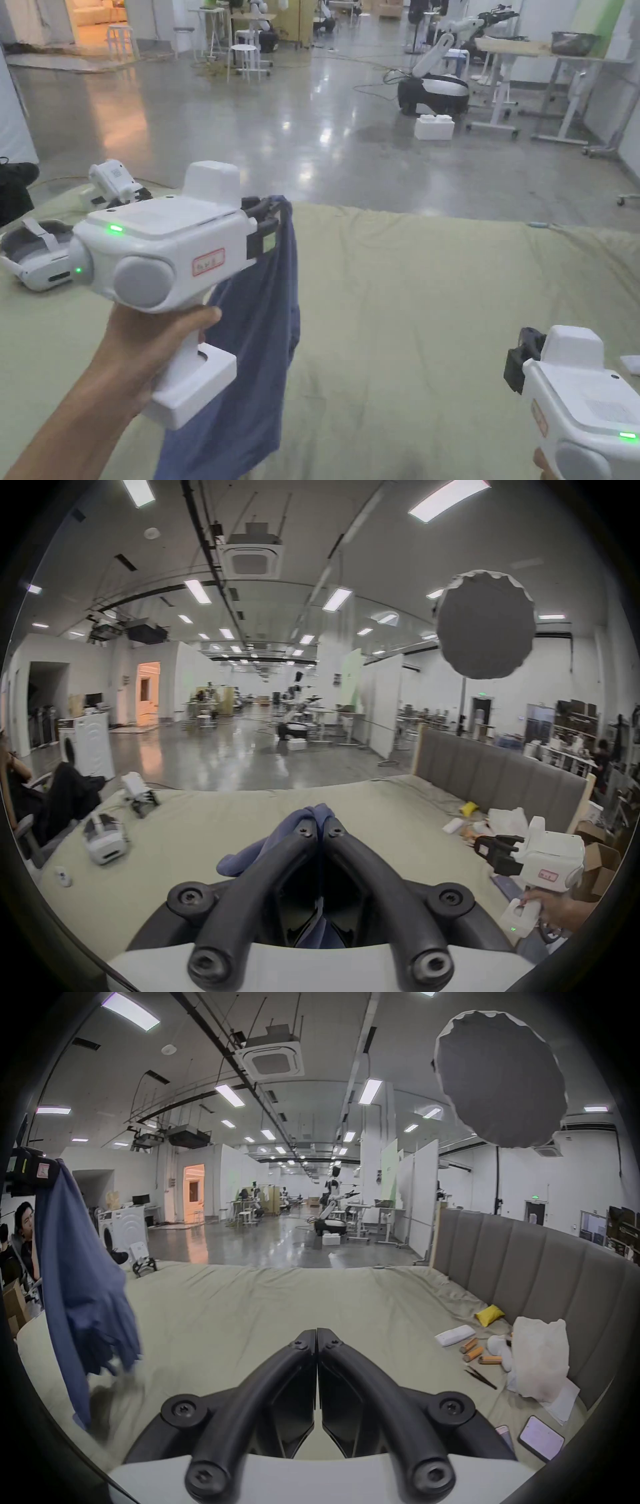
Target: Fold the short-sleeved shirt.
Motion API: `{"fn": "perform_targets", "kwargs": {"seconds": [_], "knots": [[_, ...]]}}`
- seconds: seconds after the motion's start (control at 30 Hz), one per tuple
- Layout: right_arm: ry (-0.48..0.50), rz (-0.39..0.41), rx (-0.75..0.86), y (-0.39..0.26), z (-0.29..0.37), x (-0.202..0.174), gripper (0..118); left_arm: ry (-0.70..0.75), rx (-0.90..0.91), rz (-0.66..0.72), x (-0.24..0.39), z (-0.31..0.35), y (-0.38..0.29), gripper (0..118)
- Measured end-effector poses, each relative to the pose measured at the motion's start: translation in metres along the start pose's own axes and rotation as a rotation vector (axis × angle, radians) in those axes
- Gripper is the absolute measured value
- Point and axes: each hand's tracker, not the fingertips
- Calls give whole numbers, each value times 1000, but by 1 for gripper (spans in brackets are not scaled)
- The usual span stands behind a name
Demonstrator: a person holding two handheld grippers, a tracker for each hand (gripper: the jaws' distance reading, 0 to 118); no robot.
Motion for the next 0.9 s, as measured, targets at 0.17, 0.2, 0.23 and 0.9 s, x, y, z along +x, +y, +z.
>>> {"fn": "perform_targets", "kwargs": {"seconds": [0.17,0.2,0.23,0.9], "knots": [[-62,-18,8,-2,18,35,0,-143,-90,16,59,-57,-39,0],[-76,-16,5,-4,21,41,0,-178,-116,32,70,-65,-50,0],[-84,-16,3,-6,24,46,0,-210,-139,46,80,-71,-62,0],[-54,-23,-42,-34,39,37,0,-115,-201,130,100,-44,-171,66]]}}
